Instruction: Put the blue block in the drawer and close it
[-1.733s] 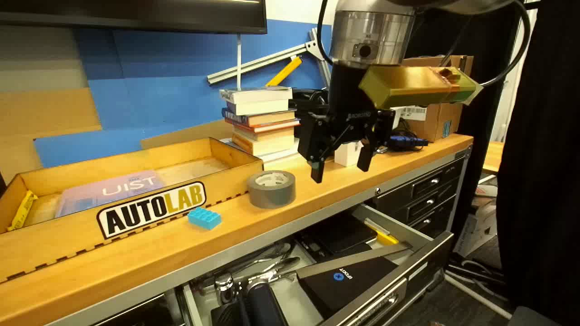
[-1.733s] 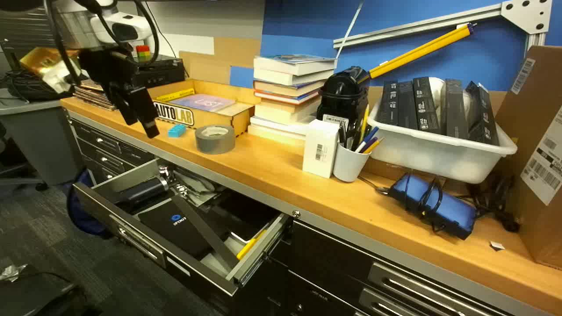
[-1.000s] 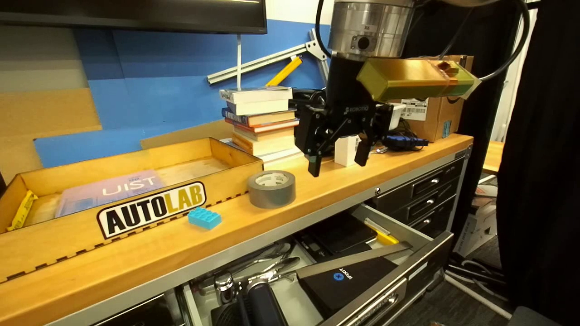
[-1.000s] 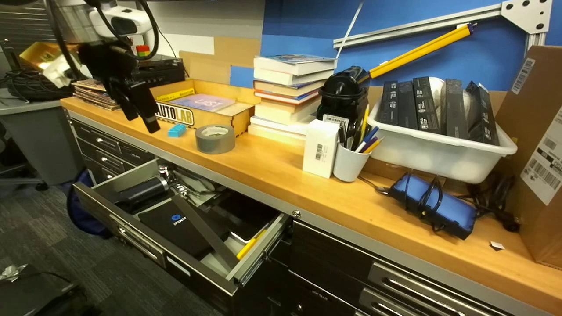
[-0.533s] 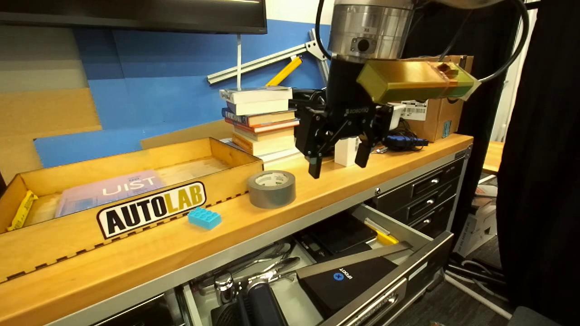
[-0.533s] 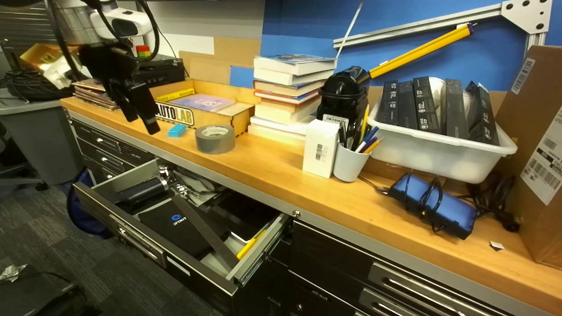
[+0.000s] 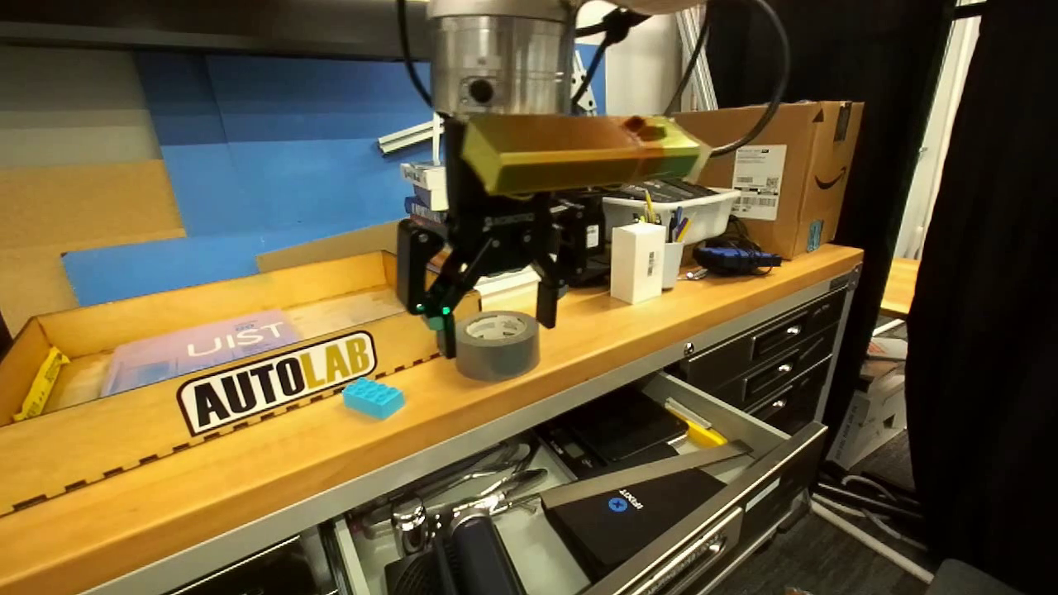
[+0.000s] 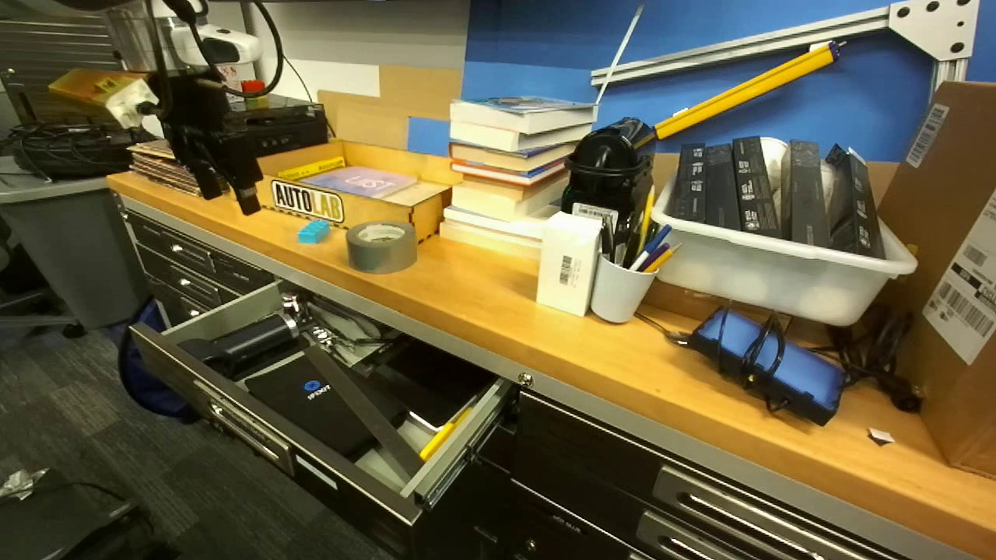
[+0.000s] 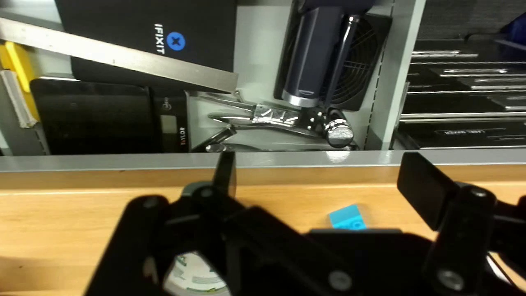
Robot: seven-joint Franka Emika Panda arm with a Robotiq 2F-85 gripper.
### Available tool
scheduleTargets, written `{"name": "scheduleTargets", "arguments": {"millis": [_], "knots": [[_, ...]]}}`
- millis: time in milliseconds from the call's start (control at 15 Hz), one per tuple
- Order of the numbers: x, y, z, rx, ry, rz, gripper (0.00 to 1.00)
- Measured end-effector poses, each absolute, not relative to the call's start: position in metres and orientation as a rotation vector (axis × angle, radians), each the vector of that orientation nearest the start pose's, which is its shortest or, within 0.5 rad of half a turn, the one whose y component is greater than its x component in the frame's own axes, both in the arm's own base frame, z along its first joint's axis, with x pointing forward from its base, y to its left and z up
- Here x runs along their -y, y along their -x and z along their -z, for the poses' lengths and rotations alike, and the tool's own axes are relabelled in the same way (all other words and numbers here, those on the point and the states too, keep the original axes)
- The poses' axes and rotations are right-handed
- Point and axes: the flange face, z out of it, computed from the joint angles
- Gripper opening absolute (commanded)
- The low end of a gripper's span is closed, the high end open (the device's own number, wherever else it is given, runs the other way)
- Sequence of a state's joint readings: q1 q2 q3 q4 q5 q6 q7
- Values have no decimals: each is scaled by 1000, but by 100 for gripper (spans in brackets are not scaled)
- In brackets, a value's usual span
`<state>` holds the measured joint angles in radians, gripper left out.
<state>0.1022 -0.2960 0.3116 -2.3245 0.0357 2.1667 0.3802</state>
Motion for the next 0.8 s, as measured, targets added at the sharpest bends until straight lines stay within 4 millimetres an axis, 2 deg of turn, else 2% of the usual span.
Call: {"name": "scheduleTargets", "arguments": {"millis": [133,333,600,800], "knots": [[-220,-448,-455,-1,3152,173,100],[-241,-481,-435,47,3172,110,100],[-259,-528,-404,124,3148,20,100],[-266,-557,-388,146,3135,2,100]]}}
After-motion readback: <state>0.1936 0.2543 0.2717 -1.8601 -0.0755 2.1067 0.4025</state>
